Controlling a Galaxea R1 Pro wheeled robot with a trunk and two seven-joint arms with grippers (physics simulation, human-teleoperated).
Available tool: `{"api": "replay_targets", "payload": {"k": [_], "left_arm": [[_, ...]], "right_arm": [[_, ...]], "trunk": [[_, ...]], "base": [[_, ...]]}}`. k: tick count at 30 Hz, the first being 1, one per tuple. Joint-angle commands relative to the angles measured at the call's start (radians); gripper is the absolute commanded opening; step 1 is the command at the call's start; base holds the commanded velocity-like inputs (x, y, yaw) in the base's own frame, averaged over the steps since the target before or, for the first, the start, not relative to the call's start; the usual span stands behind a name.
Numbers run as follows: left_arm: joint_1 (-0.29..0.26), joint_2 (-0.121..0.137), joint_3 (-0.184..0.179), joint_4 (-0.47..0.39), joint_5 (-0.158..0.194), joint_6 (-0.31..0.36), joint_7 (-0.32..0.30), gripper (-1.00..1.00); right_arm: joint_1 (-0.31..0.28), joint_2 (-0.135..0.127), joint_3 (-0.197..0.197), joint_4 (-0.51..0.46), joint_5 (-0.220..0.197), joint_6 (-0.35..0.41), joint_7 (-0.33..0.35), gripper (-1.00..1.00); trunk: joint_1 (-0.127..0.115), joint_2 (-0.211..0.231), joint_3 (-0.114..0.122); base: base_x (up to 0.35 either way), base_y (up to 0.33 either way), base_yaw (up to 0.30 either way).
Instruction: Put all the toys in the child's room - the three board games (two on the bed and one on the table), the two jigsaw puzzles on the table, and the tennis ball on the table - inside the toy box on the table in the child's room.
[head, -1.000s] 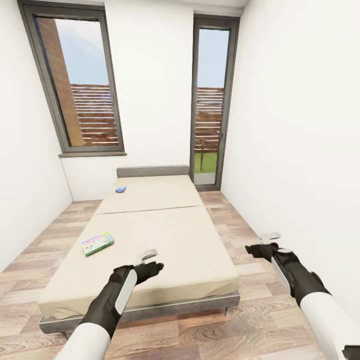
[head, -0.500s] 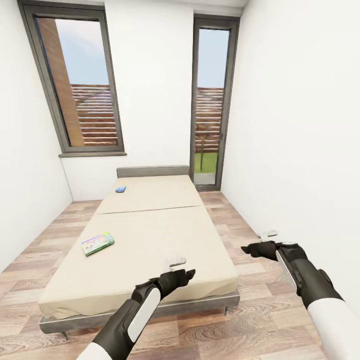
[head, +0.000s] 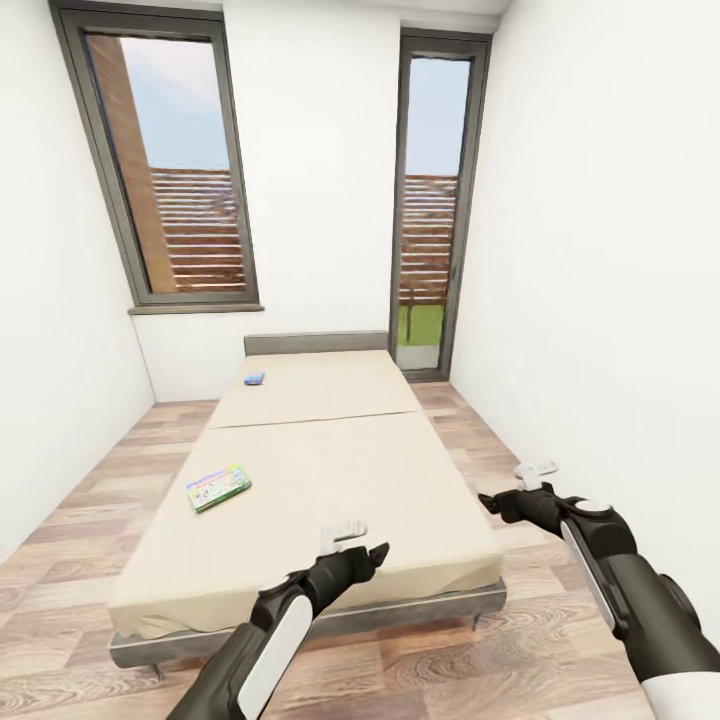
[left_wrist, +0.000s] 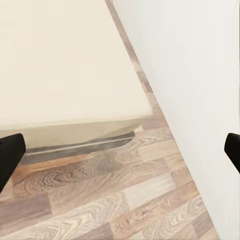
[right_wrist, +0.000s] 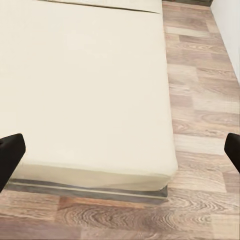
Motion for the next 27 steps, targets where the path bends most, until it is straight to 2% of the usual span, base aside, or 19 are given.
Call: {"api": "replay_targets", "payload": {"k": [1,6,12,20,21,22,27], "left_arm": [[0.005,0.003,0.0,-0.011,0.01,0.003,0.009,1.0],[0.02,0.01,0.002,-0.038,0.011,0.003,0.009,1.0],[0.031,0.014,0.004,-0.056,0.012,0.002,0.002,1.0],[0.053,0.033,0.01,-0.1,0.021,0.002,-0.004,1.0],[0.058,0.039,0.017,-0.109,0.023,0.002,-0.005,1.0],[0.067,0.051,0.039,-0.122,0.034,0.002,-0.01,1.0],[0.08,0.072,0.096,-0.131,0.07,0.004,-0.045,1.0]], "right_arm": [[-0.001,-0.001,0.001,-0.004,0.005,0.005,0.004,1.0],[0.014,-0.005,0.0,-0.039,0.004,0.004,0.005,1.0],[0.059,-0.006,-0.001,-0.119,0.004,0.004,0.005,1.0],[0.074,-0.006,-0.001,-0.146,0.003,0.005,0.005,1.0],[0.075,-0.005,-0.001,-0.147,0.003,0.005,0.005,1.0],[0.076,-0.003,-0.001,-0.149,0.003,0.005,0.005,1.0],[0.077,0.003,0.0,-0.135,0.004,0.002,0.004,1.0]], "trunk": [[0.0,-0.001,-0.001],[0.0,-0.001,-0.001],[0.0,-0.001,-0.001],[0.0,-0.001,-0.001],[0.0,-0.001,-0.001],[0.0,-0.001,-0.001],[0.0,-0.001,-0.001]], "base": [[0.0,0.317,0.0],[0.0,0.32,0.0],[0.0,0.334,0.0],[0.0,0.341,0.0],[0.0,0.342,0.0],[0.0,0.342,0.0],[0.009,0.342,0.0]]}}
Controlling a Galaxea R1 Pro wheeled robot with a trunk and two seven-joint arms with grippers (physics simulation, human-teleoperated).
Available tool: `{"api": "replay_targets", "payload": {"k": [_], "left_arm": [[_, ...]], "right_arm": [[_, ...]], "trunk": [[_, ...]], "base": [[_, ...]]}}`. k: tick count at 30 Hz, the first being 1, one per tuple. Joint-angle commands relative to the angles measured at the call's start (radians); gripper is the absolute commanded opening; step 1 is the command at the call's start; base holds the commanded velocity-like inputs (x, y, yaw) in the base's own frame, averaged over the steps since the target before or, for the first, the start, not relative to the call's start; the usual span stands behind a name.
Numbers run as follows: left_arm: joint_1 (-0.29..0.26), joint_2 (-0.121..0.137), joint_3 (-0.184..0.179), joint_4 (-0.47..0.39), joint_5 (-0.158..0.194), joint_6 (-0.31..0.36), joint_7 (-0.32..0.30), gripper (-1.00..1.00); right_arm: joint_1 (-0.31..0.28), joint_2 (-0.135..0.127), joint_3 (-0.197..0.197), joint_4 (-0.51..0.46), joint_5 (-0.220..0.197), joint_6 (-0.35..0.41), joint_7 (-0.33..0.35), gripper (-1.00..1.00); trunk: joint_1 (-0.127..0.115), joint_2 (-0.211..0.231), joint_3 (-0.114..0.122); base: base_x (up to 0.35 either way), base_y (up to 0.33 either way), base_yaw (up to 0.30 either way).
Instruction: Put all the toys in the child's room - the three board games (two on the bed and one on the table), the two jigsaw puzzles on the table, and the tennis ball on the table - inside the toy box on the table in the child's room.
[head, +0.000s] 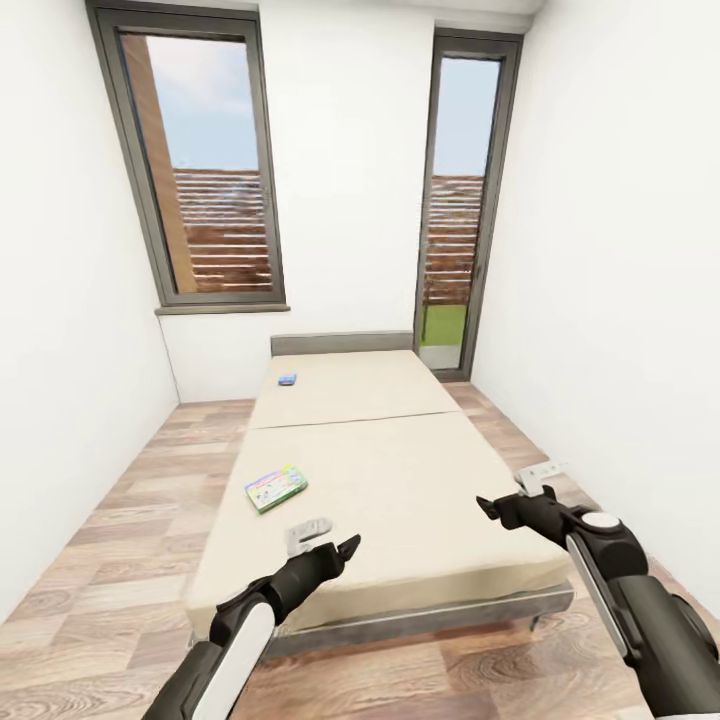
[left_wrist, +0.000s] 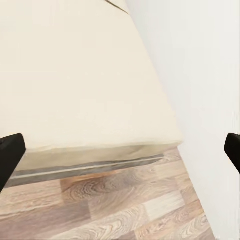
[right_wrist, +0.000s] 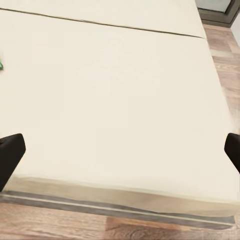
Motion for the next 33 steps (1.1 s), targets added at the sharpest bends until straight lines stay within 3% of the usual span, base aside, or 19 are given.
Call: {"api": "replay_targets", "payload": {"k": [1,15,33], "left_arm": [[0.001,0.002,0.005,0.0,0.011,0.004,0.0,1.0],[0.004,0.006,0.019,0.008,0.014,0.003,-0.001,1.0],[0.004,0.006,0.023,0.017,0.016,0.003,0.002,1.0]], "right_arm": [[-0.001,0.0,0.001,0.001,0.005,0.004,0.005,1.0],[0.011,0.005,0.006,0.0,0.001,0.002,0.001,1.0],[0.013,0.007,0.009,0.009,0.007,0.007,-0.002,1.0]], "trunk": [[0.0,-0.001,-0.001],[0.0,-0.001,-0.002],[0.0,-0.001,-0.013]], "base": [[0.062,0.341,0.0],[0.192,0.301,0.023],[0.167,0.305,0.269]]}}
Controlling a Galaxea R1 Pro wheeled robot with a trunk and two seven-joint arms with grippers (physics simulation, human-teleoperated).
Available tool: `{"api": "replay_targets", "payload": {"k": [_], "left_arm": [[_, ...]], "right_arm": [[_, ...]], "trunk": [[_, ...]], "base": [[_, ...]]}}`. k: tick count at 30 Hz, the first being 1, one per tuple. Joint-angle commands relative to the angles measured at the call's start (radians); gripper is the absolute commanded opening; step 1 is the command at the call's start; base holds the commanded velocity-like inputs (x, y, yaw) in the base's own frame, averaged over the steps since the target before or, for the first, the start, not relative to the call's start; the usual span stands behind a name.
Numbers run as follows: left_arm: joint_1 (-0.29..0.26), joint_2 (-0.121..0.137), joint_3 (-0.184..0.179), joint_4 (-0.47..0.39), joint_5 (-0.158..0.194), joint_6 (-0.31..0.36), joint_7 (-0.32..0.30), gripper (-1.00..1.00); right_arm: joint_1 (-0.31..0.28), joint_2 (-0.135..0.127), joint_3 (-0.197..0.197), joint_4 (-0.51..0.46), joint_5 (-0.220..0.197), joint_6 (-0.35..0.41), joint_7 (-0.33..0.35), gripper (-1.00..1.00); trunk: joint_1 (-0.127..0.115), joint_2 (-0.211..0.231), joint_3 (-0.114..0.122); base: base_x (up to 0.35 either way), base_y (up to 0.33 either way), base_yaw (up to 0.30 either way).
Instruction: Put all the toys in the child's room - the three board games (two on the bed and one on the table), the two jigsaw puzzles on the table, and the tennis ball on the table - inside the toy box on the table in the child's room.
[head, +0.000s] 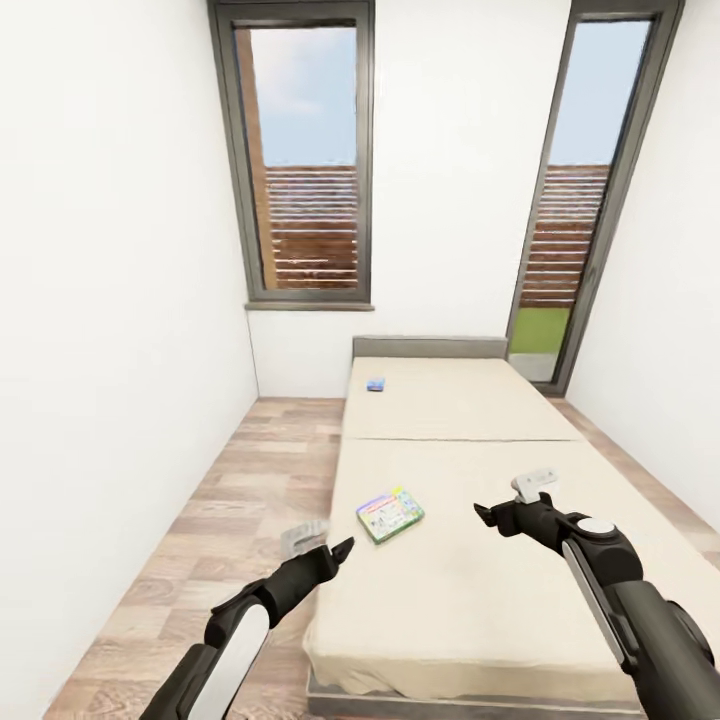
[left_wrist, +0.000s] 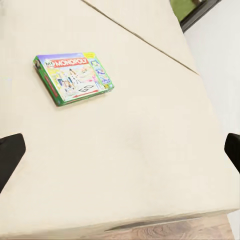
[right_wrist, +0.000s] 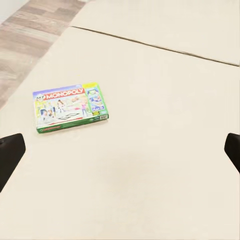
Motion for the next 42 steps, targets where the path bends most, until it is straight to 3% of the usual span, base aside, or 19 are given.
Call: {"api": "replay_targets", "payload": {"k": [1,14,21,42], "left_arm": [[-0.001,0.0,0.0,0.0,0.009,0.004,0.003,1.0],[-0.001,0.0,0.0,0.006,0.007,0.004,0.004,1.0],[-0.002,-0.003,-0.001,0.045,0.004,0.003,0.005,1.0],[-0.002,-0.006,-0.008,0.055,0.001,0.002,0.007,1.0]], "right_arm": [[-0.001,-0.001,0.0,-0.002,0.005,0.005,0.005,1.0],[-0.001,-0.001,-0.002,-0.003,0.004,0.005,0.005,1.0],[0.001,-0.001,-0.005,-0.01,0.004,0.005,0.006,1.0],[0.002,-0.002,-0.009,-0.041,0.001,0.005,0.009,1.0]], "trunk": [[0.0,-0.001,-0.002],[0.0,-0.001,-0.009],[0.0,-0.001,-0.009],[0.0,-0.001,-0.009]], "base": [[0.032,0.333,0.277],[0.023,0.332,0.236],[0.214,0.265,0.025],[0.284,0.204,0.001]]}}
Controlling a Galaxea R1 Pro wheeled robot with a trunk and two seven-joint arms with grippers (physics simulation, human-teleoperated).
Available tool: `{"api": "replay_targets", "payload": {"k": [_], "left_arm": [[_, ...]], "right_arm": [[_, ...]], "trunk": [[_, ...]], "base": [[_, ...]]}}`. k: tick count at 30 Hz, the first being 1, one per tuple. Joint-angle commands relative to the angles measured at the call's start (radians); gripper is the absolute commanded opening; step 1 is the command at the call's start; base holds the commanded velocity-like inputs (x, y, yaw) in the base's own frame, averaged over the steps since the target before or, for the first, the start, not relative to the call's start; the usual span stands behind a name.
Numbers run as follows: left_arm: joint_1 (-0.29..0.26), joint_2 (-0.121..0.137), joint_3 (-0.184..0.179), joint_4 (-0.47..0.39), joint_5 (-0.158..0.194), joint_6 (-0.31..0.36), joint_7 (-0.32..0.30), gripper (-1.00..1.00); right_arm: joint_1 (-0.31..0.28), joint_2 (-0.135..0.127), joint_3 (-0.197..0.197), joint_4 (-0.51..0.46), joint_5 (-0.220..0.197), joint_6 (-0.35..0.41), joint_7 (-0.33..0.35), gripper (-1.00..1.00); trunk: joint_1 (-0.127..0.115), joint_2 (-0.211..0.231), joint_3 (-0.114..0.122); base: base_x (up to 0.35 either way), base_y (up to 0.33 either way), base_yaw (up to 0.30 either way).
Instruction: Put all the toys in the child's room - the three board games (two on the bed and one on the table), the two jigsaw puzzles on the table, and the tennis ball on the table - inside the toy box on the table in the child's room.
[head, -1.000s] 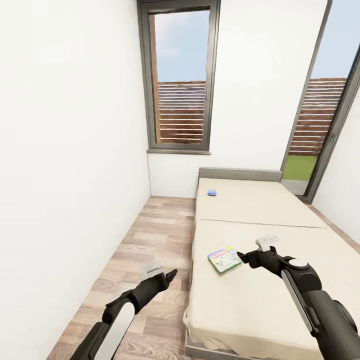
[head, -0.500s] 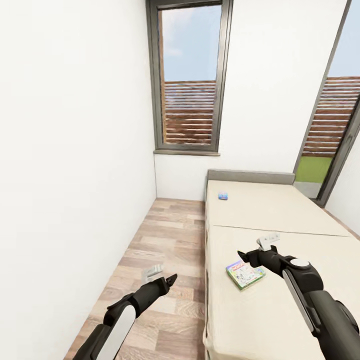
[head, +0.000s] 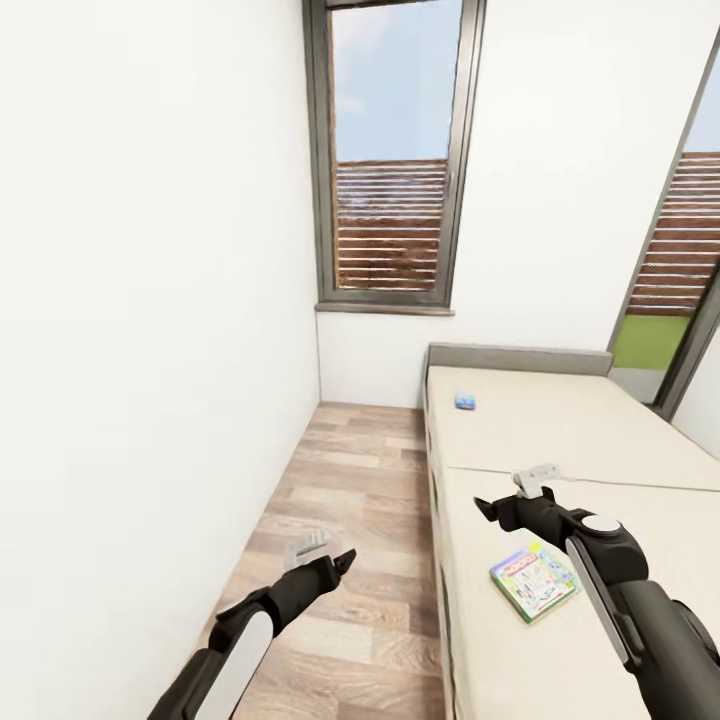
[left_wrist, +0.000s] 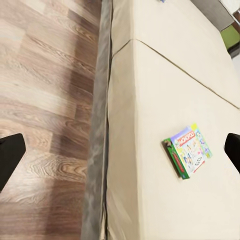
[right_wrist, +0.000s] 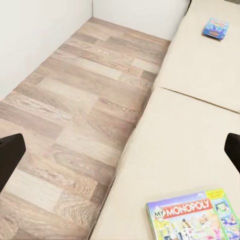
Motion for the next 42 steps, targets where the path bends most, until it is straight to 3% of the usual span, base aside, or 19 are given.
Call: {"api": "replay_targets", "payload": {"k": [1,34,42], "left_arm": [[-0.001,0.0,-0.001,-0.001,0.009,0.004,0.003,1.0],[-0.001,-0.001,-0.004,0.0,0.007,0.004,0.003,1.0],[-0.001,-0.004,-0.009,-0.001,-0.003,0.003,0.003,1.0]], "right_arm": [[-0.001,-0.001,0.001,-0.001,0.005,0.005,0.005,1.0],[-0.001,-0.001,-0.001,-0.003,0.004,0.005,0.005,1.0],[-0.001,-0.001,-0.001,-0.003,0.0,0.005,0.005,1.0]], "trunk": [[0.001,-0.001,-0.001],[0.001,-0.001,-0.001],[0.001,-0.001,-0.001]], "base": [[0.294,0.196,0.0],[0.263,0.258,0.0],[0.257,0.236,-0.192]]}}
